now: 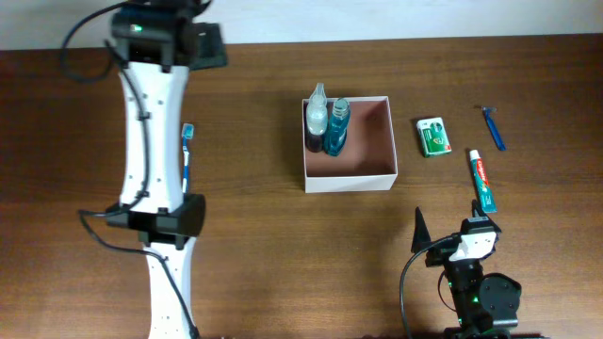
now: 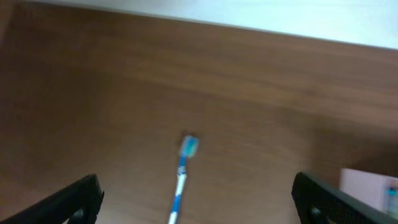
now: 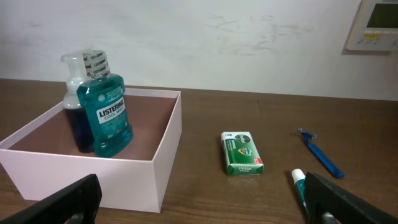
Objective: Pack container
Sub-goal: 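Withdraw the left arm to the upper left above the toothbrush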
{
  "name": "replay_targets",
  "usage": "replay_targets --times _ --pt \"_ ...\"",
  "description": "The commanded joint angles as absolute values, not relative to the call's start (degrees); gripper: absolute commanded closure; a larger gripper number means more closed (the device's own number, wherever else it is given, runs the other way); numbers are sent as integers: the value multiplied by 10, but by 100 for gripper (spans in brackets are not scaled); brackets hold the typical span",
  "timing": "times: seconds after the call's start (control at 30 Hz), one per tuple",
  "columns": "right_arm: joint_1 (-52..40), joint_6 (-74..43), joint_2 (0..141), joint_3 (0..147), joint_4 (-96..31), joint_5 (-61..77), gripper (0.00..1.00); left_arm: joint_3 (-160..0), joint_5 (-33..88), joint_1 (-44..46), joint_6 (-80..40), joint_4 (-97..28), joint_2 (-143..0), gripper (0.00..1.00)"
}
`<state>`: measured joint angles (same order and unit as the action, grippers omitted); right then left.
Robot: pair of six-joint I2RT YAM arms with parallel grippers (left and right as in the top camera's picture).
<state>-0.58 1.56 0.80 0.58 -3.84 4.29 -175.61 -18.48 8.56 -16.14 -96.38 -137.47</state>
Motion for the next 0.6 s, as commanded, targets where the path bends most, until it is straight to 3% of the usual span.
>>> replay_targets --times 0.0,0.27,0.57 --pt "-11 15 2 3 -41 38 1 -1762 -190 50 -173 -967 -1357 1" --pt "-11 15 2 3 -41 38 1 -1735 -189 -20 -176 -963 -1360 0" --pt "-11 15 2 3 -41 38 1 -1666 -178 -61 -276 -952 -1360 1"
